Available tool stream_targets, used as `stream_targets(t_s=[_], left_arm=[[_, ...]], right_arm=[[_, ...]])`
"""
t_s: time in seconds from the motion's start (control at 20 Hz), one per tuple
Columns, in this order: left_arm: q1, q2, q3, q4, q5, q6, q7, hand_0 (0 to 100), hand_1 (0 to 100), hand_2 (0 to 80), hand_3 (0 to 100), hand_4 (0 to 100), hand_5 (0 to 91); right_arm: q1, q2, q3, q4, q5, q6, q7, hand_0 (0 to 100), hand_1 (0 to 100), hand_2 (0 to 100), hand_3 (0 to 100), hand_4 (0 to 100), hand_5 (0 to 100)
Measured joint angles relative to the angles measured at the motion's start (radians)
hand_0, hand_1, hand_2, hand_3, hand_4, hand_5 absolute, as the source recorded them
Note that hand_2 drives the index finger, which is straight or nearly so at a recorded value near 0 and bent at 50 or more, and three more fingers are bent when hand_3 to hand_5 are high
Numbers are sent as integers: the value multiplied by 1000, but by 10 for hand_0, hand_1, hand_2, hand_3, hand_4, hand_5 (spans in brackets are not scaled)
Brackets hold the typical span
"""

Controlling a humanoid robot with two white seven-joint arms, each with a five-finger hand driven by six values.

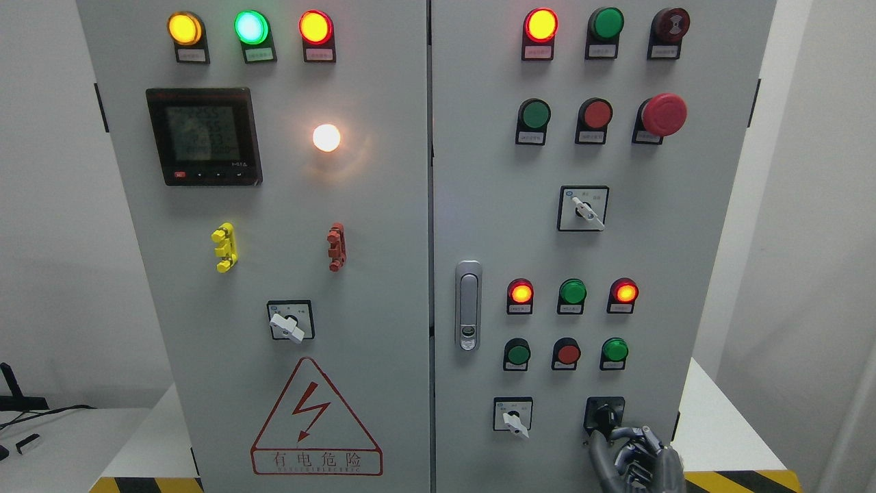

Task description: Trip black knob to open circuit

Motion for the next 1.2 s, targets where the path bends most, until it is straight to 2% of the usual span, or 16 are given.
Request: stream_targets(t_s=[0.5,0.7,1.2], left_arm=[[0,0,0,0,0,0,0,120,389,0,0,0,0],[0,0,0,0,0,0,0,120,389,0,0,0,0],[0,0,0,0,0,0,0,120,389,0,0,0,0]], right_arm=[[-3,0,10,1,2,0,-4,388,704,548,922,927,1000],[-3,1,20,1,2,3,26,388,704,548,921,926,1000],[-4,3,31,2,3,4,28,389,703,551,921,926,1000]])
